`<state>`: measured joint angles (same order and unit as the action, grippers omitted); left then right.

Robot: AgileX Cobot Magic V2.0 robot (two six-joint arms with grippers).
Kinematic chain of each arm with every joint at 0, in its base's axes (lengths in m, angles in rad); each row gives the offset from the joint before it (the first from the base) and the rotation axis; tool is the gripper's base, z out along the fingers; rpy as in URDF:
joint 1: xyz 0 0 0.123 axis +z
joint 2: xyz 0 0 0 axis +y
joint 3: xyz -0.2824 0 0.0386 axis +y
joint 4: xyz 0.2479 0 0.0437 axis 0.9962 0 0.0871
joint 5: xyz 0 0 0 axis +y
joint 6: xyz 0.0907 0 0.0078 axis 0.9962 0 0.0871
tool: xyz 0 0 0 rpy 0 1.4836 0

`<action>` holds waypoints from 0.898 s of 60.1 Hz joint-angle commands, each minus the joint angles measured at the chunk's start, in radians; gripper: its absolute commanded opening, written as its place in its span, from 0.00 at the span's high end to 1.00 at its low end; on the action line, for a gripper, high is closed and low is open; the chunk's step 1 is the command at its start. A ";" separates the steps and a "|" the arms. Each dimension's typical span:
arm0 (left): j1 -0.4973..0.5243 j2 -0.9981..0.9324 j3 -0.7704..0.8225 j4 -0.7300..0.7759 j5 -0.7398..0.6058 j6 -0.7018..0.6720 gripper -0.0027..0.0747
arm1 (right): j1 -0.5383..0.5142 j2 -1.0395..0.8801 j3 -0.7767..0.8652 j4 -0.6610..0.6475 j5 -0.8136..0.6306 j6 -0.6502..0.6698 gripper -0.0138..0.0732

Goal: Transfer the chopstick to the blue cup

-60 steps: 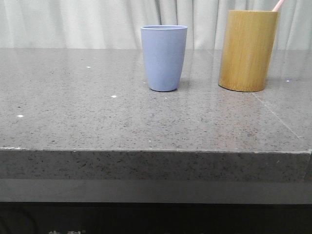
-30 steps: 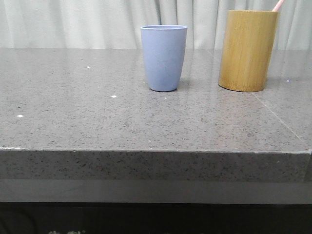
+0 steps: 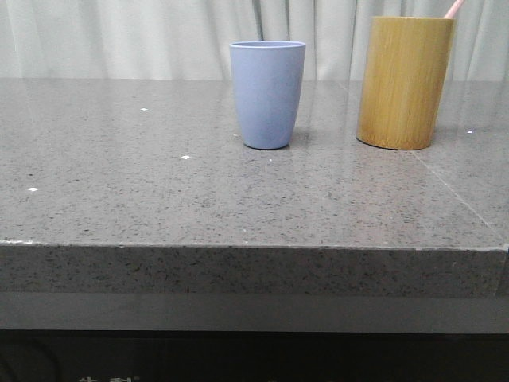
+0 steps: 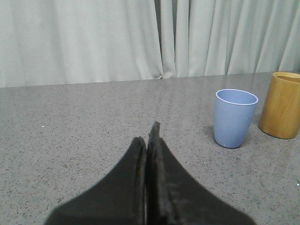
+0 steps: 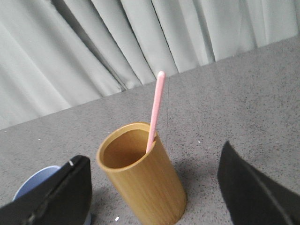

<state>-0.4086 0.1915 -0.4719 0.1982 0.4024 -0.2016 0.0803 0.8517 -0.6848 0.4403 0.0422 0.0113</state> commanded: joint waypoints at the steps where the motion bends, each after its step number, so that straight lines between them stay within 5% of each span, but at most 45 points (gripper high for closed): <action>1: 0.000 0.011 -0.026 -0.005 -0.085 -0.010 0.99 | 0.000 0.077 -0.085 0.012 -0.101 -0.003 0.18; 24: 0.000 0.011 -0.026 -0.005 -0.085 -0.010 0.99 | 0.000 0.319 -0.283 0.031 -0.116 -0.003 0.18; 54: 0.000 0.011 -0.026 -0.005 -0.085 -0.010 0.99 | 0.000 0.433 -0.323 0.039 -0.189 -0.003 0.18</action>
<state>-0.4086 0.1915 -0.4719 0.1982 0.4003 -0.2016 0.0803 1.3010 -0.9655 0.4798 -0.0629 0.0113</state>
